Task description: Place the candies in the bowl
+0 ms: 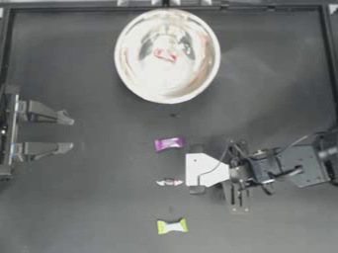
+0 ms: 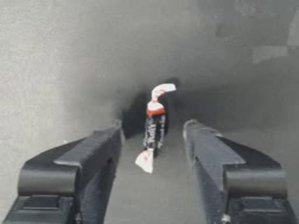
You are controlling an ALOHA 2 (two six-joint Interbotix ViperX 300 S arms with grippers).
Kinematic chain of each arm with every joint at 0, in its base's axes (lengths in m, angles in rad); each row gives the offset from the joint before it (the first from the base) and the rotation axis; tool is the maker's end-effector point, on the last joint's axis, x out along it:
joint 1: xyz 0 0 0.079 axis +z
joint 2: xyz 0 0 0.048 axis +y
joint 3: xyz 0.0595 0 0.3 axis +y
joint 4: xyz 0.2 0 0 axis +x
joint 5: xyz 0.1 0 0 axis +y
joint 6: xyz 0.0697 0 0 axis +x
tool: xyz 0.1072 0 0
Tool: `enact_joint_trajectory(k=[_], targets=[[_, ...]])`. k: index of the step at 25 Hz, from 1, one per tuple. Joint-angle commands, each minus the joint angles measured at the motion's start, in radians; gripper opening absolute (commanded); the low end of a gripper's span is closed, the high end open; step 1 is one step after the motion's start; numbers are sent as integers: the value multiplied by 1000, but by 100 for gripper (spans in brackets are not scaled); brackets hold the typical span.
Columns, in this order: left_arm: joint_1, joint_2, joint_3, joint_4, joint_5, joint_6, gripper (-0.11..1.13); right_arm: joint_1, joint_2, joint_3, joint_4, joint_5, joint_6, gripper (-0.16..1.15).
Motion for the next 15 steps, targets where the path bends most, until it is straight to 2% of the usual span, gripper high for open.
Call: enact_joint_trajectory(k=[1,5,11,15], targets=[[3,12,-12,-3,-3,0,84,-2,2,-23,3,-2,2,81],[3,12,-12,-3,-3,0,84,-2,17,-32,3,-2,-2,73],[3,12,-9,-11,-5,0,84,-2,17,-32,9,5,0,42],[3,12,-6,-15,-3,0,84,-2,8,-31,9,6,2,37]])
